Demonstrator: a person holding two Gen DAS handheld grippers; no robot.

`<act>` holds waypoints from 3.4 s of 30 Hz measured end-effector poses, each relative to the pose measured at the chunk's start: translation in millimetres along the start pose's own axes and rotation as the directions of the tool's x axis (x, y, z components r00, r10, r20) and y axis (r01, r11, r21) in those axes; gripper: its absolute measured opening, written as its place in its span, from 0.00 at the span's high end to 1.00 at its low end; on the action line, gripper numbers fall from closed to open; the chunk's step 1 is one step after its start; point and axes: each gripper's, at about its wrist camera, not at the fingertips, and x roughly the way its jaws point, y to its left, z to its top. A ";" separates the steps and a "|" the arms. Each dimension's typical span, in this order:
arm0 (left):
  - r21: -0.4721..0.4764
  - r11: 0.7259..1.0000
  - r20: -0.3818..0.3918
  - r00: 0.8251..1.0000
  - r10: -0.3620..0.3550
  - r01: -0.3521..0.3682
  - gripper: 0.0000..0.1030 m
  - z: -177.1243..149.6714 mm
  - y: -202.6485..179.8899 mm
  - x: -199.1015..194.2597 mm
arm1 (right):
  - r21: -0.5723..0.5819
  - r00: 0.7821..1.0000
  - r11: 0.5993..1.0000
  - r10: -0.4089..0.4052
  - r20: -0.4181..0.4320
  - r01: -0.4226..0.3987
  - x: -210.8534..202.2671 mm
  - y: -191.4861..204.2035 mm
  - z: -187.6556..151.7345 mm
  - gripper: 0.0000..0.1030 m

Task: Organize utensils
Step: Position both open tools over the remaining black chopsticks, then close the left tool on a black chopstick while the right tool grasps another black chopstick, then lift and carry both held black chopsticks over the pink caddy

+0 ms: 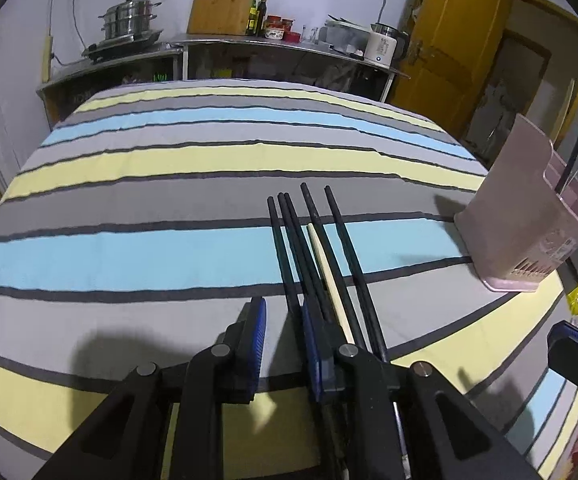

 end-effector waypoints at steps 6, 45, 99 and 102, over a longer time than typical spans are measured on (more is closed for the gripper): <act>0.008 0.999 -0.005 0.999 0.034 -0.034 0.92 0.1 5.8 -1.2 | -0.004 1.000 1.000 0.007 -0.016 -0.007 13.5 5.1 3.1 0.89; -0.026 0.995 -0.026 0.995 0.094 -0.095 0.92 17.5 37.6 8.2 | -0.048 0.986 0.997 -0.064 -0.152 0.057 136.3 23.7 42.5 0.92; 0.085 0.972 0.174 0.957 -0.233 0.221 0.95 45.3 -49.3 -182.5 | 0.006 0.981 1.000 0.022 0.195 -0.024 -84.4 10.3 46.5 0.95; 0.107 0.966 0.153 0.956 -0.252 0.237 0.95 44.1 -64.4 -177.2 | 0.025 0.980 1.000 0.005 0.198 -0.010 -91.0 0.8 41.8 0.95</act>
